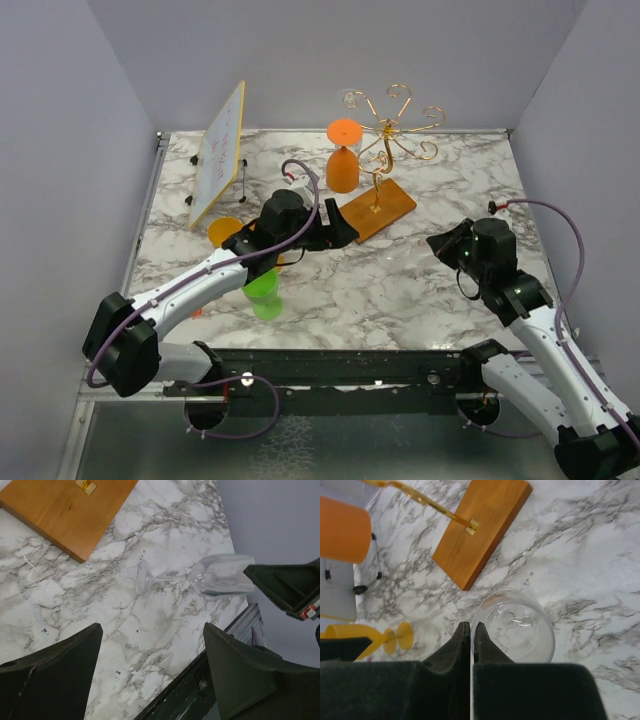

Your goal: Place the wine glass upside down on the wine glass rack

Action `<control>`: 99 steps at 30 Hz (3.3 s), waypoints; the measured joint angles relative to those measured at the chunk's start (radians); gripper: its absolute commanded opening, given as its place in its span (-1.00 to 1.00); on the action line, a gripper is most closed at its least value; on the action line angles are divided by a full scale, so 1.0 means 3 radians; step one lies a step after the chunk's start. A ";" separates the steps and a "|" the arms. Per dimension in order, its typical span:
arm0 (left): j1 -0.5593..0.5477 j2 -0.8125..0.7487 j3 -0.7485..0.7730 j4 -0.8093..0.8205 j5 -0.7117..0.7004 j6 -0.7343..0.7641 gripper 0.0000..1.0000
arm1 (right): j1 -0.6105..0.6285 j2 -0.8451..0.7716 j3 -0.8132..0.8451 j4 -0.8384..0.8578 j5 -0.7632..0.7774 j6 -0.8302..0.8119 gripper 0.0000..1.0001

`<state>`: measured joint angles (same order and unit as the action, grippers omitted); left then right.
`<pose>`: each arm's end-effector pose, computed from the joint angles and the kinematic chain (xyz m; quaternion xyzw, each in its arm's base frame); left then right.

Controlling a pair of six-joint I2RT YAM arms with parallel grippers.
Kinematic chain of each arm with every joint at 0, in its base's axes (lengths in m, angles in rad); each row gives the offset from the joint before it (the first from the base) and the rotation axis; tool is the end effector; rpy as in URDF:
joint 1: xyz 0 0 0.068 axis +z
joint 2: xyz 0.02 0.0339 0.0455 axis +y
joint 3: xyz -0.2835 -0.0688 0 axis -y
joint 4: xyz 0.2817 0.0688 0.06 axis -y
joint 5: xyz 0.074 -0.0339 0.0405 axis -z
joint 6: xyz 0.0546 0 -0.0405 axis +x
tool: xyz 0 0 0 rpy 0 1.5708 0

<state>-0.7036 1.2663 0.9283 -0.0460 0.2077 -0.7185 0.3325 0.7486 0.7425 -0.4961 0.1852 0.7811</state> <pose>0.2511 -0.2278 0.2994 0.0518 0.8250 -0.4281 0.3653 0.1982 0.0578 0.3033 0.2365 0.8250 0.2004 0.4725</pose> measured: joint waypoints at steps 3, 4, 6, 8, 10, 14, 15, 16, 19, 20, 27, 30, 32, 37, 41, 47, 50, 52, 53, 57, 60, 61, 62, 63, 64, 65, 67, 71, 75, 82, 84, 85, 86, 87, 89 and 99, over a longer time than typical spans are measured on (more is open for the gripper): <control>-0.0114 0.0159 0.0013 -0.0006 -0.0211 -0.0249 0.60 | 0.0000 -0.0066 -0.0229 0.0226 -0.0278 0.0151 -0.99; -0.0158 0.0196 0.0015 -0.0008 -0.0278 -0.0334 0.60 | 0.0000 -0.0071 -0.0287 0.0295 -0.0367 0.0200 -0.99; -0.0221 0.0219 0.0013 -0.0006 -0.0389 -0.0540 0.60 | 0.0000 -0.0075 -0.0399 0.0464 -0.0543 0.0305 -0.99; -0.0263 0.0209 -0.0033 0.0053 -0.0487 -0.0799 0.59 | 0.0000 -0.0090 -0.0528 0.0708 -0.0693 0.0373 -0.99; -0.0277 0.0187 -0.0150 0.0145 -0.0572 -0.1085 0.60 | 0.0000 -0.0102 -0.0675 0.0999 -0.0828 0.0416 -0.99; -0.0270 0.0212 -0.0319 0.0181 -0.0696 -0.1556 0.59 | 0.0000 0.0015 -0.0928 0.1638 -0.1077 0.0423 -0.99; -0.0270 0.0230 -0.0322 0.0178 -0.0713 -0.1624 0.59 | 0.0000 0.0080 -0.0963 0.1784 -0.1132 0.0418 -0.99; -0.0270 0.0256 -0.0322 0.0181 -0.0739 -0.1729 0.59 | 0.0008 0.0139 -0.0989 0.1923 -0.1179 0.0408 -0.99; -0.0270 0.0296 -0.0322 0.0146 -0.0818 -0.2001 0.57 | 0.0078 0.0258 -0.1027 0.2282 -0.1236 0.0347 -0.98; -0.0270 0.0296 -0.0322 0.0126 -0.0861 -0.2084 0.57 | 0.0117 0.0281 -0.1029 0.2389 -0.1240 0.0323 -0.99; -0.0270 0.0099 -0.0320 0.0020 -0.1302 -0.2502 0.58 | 0.0491 0.0348 -0.1029 0.2937 -0.1188 0.0064 -0.99; -0.0270 -0.0018 -0.0278 -0.0134 -0.1475 -0.2664 0.55 | 0.0754 0.0347 -0.1022 0.3049 -0.1039 -0.0104 -0.99; -0.0270 -0.0064 -0.0221 -0.0313 -0.1579 -0.2838 0.49 | 0.0964 0.0347 -0.0996 0.3087 -0.0894 -0.0239 -0.99; -0.0264 -0.0127 -0.0201 -0.0603 -0.1718 -0.3138 0.41 | 0.1329 0.0441 -0.0820 0.3171 -0.0632 -0.0514 -0.99; -0.0264 -0.0132 -0.0201 -0.0693 -0.1757 -0.3262 0.32 | 0.1399 0.0470 -0.0788 0.3251 -0.0538 -0.0617 -0.99; -0.0257 -0.0132 -0.0183 -0.0781 -0.1774 -0.3351 0.24 | 0.1427 0.0473 -0.0788 0.3360 -0.0515 -0.0637 -0.99; -0.0254 -0.0131 -0.0144 -0.0773 -0.1773 -0.3367 0.24 | 0.1427 0.0473 -0.0788 0.3441 -0.0521 -0.0624 -0.98; -0.0254 -0.0127 -0.0121 -0.0730 -0.1769 -0.3368 0.19 | 0.1433 0.0472 -0.0790 0.3487 -0.0523 -0.0613 -0.99; -0.0254 -0.0123 -0.0116 -0.0692 -0.1765 -0.3367 0.14 | 0.1436 0.0472 -0.0790 0.3508 -0.0523 -0.0603 -0.99; -0.0254 -0.0083 -0.0076 -0.0599 -0.1741 -0.3365 -0.17 | 0.1442 0.0468 -0.0790 0.3564 -0.0529 -0.0582 -0.99; -0.0253 -0.0061 -0.0065 -0.0538 -0.1734 -0.3361 -0.34 | 0.1442 0.0444 -0.0791 0.3572 -0.0534 -0.0567 -0.99; -0.0251 -0.0060 -0.0065 -0.0523 -0.1736 -0.3356 -0.39 | 0.1442 0.0426 -0.0795 0.3573 -0.0535 -0.0562 -0.99; -0.0251 -0.0058 -0.0065 -0.0502 -0.1736 -0.3347 -0.45 | 0.1442 0.0406 -0.0802 0.3576 -0.0537 -0.0559 -0.99; -0.0251 -0.0058 -0.0065 -0.0476 -0.1736 -0.3337 -0.52 | 0.1442 0.0380 -0.0813 0.3578 -0.0537 -0.0558 -0.99; -0.0251 -0.0058 -0.0065 -0.0454 -0.1737 -0.3328 -0.59 | 0.1442 0.0359 -0.0824 0.3583 -0.0538 -0.0551 -0.99; -0.0251 -0.0058 -0.0065 -0.0431 -0.1737 -0.3324 -0.66 | 0.1442 0.0338 -0.0838 0.3590 -0.0538 -0.0546 -0.99; -0.0248 -0.0058 -0.0065 -0.0378 -0.1742 -0.3328 -0.83 | 0.1442 0.0300 -0.0872 0.3597 -0.0572 -0.0523 -0.99; -0.0205 -0.0058 -0.0065 -0.0144 -0.1780 -0.3352 -1.00 | 0.1442 0.0249 -0.0989 0.3627 -0.0679 -0.0496 -0.98; -0.0191 -0.0061 -0.0067 -0.0024 -0.1795 -0.3310 -1.00 | 0.1442 0.0225 -0.1102 0.3719 -0.0764 -0.0458 -0.98; -0.0206 -0.0153 -0.0184 0.0249 -0.1799 -0.3166 -1.00 | 0.1442 0.0134 -0.1165 0.3779 -0.0776 -0.0362 -0.44; -0.0215 -0.0209 -0.0247 0.0350 -0.1809 -0.3044 -1.00 | 0.1442 0.0076 -0.1195 0.3773 -0.0785 -0.0309 -0.22; -0.0215 -0.0239 -0.0287 0.0390 -0.1826 -0.2997 -1.00 | 0.1443 0.0042 -0.1207 0.3765 -0.0782 -0.0286 -0.15; -0.0215 -0.0281 -0.0351 0.0462 -0.1845 -0.2928 -1.00 | 0.1445 0.0005 -0.1212 0.3745 -0.0781 -0.0259 -0.08; -0.0215 -0.0319 -0.0403 0.0519 -0.1862 -0.2881 -1.00 | 0.1446 -0.0033 -0.1214 0.3714 -0.0773 -0.0244 -0.01; -0.0215 -0.0376 -0.0481 0.0629 -0.1892 -0.2763 -1.00 | 0.1450 -0.0130 -0.1216 0.3595 -0.0745 -0.0206 0.07; -0.0215 -0.0595 -0.0683 0.0988 -0.1942 -0.1830 -1.00 | 0.1451 -0.0664 -0.1104 0.2700 -0.0413 -0.0153 0.31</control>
<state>-0.7681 1.0878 0.7235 0.2504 -0.3748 -1.2675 0.7677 0.5495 0.4114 0.3138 0.0612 0.7353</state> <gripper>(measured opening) 0.034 0.631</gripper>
